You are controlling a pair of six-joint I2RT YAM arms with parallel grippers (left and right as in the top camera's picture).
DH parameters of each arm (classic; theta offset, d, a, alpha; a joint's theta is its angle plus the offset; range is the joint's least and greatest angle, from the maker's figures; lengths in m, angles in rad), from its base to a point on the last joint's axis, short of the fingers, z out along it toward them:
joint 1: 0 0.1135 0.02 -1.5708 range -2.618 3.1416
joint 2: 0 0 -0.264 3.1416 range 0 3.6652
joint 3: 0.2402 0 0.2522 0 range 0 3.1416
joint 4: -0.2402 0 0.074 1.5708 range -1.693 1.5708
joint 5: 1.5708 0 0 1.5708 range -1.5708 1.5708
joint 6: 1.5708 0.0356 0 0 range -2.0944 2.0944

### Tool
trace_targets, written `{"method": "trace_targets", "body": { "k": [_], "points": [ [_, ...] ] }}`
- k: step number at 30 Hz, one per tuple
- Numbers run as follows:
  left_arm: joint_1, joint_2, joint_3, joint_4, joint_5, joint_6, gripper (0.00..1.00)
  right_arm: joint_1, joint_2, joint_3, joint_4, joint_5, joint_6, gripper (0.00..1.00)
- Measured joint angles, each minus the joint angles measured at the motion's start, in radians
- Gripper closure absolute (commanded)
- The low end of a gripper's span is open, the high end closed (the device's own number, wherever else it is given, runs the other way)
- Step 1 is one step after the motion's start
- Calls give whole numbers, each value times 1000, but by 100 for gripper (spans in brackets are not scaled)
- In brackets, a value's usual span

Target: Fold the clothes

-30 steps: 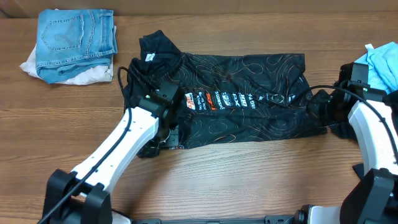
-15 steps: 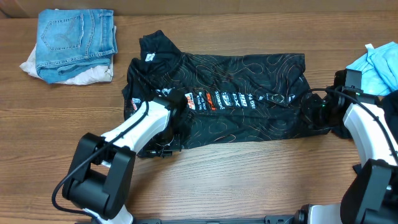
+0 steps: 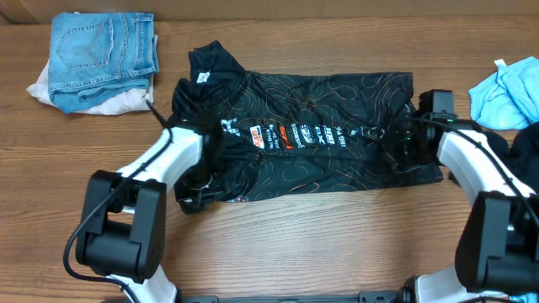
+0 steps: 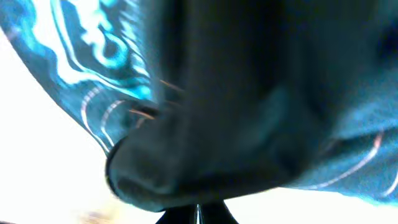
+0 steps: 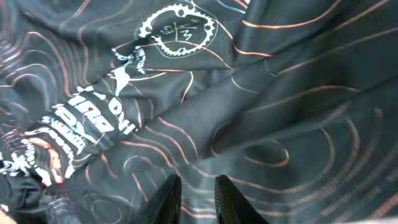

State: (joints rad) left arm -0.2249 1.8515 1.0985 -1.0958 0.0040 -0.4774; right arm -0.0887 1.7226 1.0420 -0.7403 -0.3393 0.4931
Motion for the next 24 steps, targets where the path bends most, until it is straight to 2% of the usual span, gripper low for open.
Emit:
{"method": "trace_targets", "body": {
  "k": [15,17,20,24],
  "points": [
    [254,0,-6,15,-39,17,96,-1,52,-1,34,5,9,77],
    [283,0,-7,15,-43,17,96,-1,52,-1,33,17,8,80],
    [306,0,-7,9,-48,20,96,-1,52,-1,19,69,12,90],
    [297,-13,-6,-3,-54,34,96,-2,52,-1,-6,149,11,91]
  ]
}}
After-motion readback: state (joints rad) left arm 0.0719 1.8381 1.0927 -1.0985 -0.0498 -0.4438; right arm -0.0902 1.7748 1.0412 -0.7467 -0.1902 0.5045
